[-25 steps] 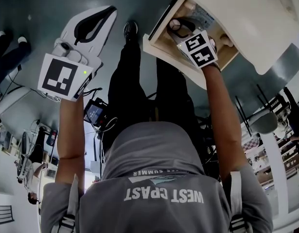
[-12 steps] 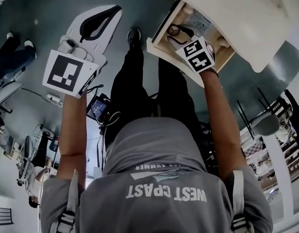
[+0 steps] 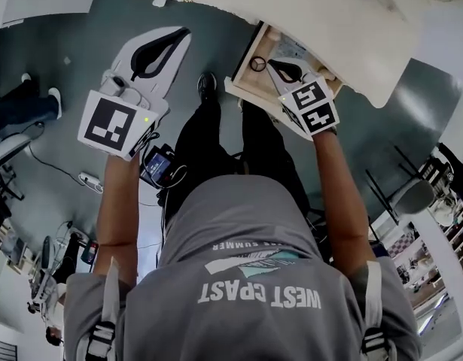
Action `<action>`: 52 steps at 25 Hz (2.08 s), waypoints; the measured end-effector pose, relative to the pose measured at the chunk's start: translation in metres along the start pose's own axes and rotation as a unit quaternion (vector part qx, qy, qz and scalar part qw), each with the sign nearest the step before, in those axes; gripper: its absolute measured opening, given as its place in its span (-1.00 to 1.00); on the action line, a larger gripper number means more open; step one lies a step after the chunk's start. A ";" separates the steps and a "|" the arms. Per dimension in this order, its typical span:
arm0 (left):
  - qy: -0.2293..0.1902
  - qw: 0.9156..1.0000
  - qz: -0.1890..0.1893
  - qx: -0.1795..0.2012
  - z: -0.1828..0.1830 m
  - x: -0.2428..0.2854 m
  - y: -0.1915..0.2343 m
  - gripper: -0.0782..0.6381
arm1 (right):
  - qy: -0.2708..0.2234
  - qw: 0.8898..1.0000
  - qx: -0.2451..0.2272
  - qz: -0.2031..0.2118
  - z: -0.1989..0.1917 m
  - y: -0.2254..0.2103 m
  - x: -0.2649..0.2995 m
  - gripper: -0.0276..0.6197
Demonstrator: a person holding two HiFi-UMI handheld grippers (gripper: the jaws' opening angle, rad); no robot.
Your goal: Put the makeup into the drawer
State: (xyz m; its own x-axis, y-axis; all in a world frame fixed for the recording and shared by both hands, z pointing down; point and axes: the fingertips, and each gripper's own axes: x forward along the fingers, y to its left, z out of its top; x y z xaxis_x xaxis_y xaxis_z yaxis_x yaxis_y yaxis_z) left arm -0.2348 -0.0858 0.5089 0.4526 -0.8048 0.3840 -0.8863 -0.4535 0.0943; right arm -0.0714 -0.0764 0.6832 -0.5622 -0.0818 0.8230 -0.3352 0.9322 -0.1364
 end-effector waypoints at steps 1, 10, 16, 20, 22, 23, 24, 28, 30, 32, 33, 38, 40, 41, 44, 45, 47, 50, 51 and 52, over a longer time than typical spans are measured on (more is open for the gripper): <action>-0.004 1.000 -0.002 0.004 0.009 -0.004 -0.003 -0.78 | -0.012 1.000 0.004 -0.003 0.010 0.001 -0.012 -0.91; -0.038 0.998 -0.020 0.046 0.081 -0.035 -0.033 -0.78 | -0.112 0.991 -0.018 -0.069 0.090 0.001 -0.124 -0.91; -0.066 0.995 -0.027 0.075 0.122 -0.058 -0.045 -0.78 | -0.180 0.975 -0.029 -0.127 0.135 0.000 -0.200 -0.91; -0.079 0.992 -0.032 0.094 0.146 -0.068 -0.053 -0.78 | -0.218 0.963 -0.033 -0.157 0.156 0.003 -0.245 -0.91; -0.086 0.990 -0.035 0.103 0.156 -0.073 -0.056 -0.78 | -0.232 0.957 -0.038 -0.168 0.164 0.007 -0.263 -0.91; -0.090 0.989 -0.035 0.108 0.161 -0.075 -0.057 -0.78 | -0.237 0.955 -0.040 -0.173 0.167 0.010 -0.271 -0.91; -0.094 0.989 -0.035 0.112 0.167 -0.079 -0.058 -0.78 | -0.242 0.953 -0.041 -0.178 0.170 0.012 -0.279 -0.91; -0.109 0.986 -0.036 0.123 0.185 -0.091 -0.063 -0.78 | -0.260 0.944 -0.049 -0.195 0.179 0.023 -0.307 -0.91; -0.113 0.985 -0.036 0.128 0.190 -0.097 -0.066 -0.78 | -0.269 0.940 -0.053 -0.203 0.182 0.028 -0.320 -0.91; -0.116 0.984 -0.037 0.132 0.193 -0.102 -0.068 -0.78 | -0.277 0.935 -0.057 -0.212 0.184 0.033 -0.333 -0.91; -0.117 0.983 -0.037 0.134 0.195 -0.104 -0.069 -0.78 | -0.281 0.933 -0.060 -0.217 0.185 0.035 -0.339 -0.91; -0.123 0.981 -0.040 0.141 0.197 -0.115 -0.080 -0.78 | -0.292 0.924 -0.072 -0.236 0.185 0.048 -0.363 -0.91; -0.125 0.981 -0.041 0.143 0.196 -0.121 -0.085 -0.78 | -0.291 0.923 -0.078 -0.240 0.182 0.055 -0.370 -0.91; -0.127 0.981 -0.042 0.144 0.196 -0.124 -0.088 -0.78 | -0.294 0.921 -0.078 -0.243 0.181 0.059 -0.374 -0.91; -0.130 0.980 -0.044 0.146 0.195 -0.130 -0.096 -0.78 | -0.303 0.917 -0.076 -0.249 0.177 0.067 -0.382 -0.91; -0.130 0.979 -0.046 0.147 0.194 -0.131 -0.099 -0.78 | -0.302 0.916 -0.077 -0.251 0.175 0.069 -0.384 -0.91; -0.131 0.979 -0.049 0.150 0.193 -0.132 -0.104 -0.78 | -0.302 0.915 -0.077 -0.255 0.170 0.073 -0.388 -0.91; -0.133 0.978 -0.054 0.153 0.192 -0.133 -0.110 -0.78 | -0.301 0.915 -0.074 -0.258 0.163 0.077 -0.391 -0.91; -0.133 0.978 -0.054 0.153 0.193 -0.134 -0.112 -0.78 | -0.302 0.915 -0.072 -0.259 0.161 0.079 -0.393 -0.91; -0.134 0.977 -0.056 0.154 0.193 -0.135 -0.114 -0.78 | -0.304 0.914 -0.071 -0.259 0.160 0.080 -0.394 -0.91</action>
State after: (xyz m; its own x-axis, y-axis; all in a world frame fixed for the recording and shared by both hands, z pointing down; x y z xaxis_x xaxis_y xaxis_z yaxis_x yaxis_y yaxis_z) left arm -0.1760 0.0001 0.2694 0.5905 -0.7968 0.1280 -0.7773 -0.6042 -0.1752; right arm 0.0027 -0.0259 0.2601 -0.6856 -0.6666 0.2927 -0.5992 0.7450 0.2932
